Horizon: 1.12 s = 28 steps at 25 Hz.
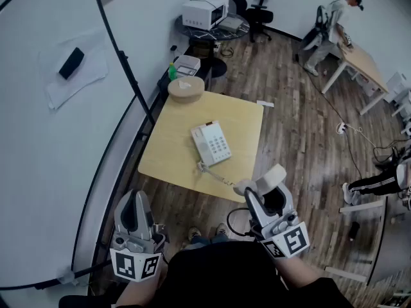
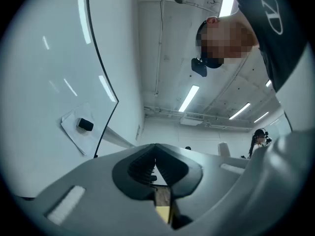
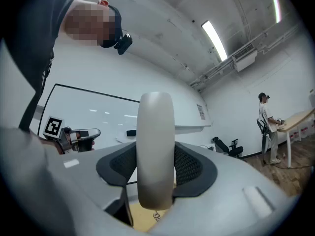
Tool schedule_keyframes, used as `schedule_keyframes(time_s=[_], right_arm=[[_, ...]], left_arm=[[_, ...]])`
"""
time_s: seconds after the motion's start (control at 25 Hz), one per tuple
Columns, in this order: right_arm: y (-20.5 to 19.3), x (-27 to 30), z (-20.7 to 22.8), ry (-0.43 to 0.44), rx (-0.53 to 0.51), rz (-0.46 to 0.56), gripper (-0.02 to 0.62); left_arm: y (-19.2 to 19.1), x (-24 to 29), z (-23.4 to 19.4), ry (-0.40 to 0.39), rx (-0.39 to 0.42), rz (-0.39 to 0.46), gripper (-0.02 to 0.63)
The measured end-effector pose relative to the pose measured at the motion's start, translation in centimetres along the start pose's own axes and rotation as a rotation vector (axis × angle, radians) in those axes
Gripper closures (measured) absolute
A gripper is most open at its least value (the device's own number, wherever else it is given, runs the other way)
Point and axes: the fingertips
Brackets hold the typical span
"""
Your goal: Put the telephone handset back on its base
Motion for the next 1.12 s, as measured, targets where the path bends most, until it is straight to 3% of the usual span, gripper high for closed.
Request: schedule_keyframes(time_s=[0.2, 0.84, 1.12], right_arm=[[0.2, -0.1, 0.0, -0.008, 0.042, 0.009, 0.370], [-0.3, 0.7, -0.2, -0.012, 0.014, -0.013, 0.370], [-0.2, 3.2, -1.0, -0.023, -0.014, -0.008, 0.371]], left_arm=[[0.4, -0.1, -0.1, -0.007, -0.002, -0.001, 0.606], [-0.8, -0.6, -0.7, 0.001, -0.013, -0.013, 0.606], [-1.0, -0.6, -3.1, -0.003, -0.017, -0.004, 0.606]])
Point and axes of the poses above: the fingertips, and each gripper's own axes: x forward along the fingers, z to its right, y out of its top, and after that the axes turned 12 degrees about x, right-handed
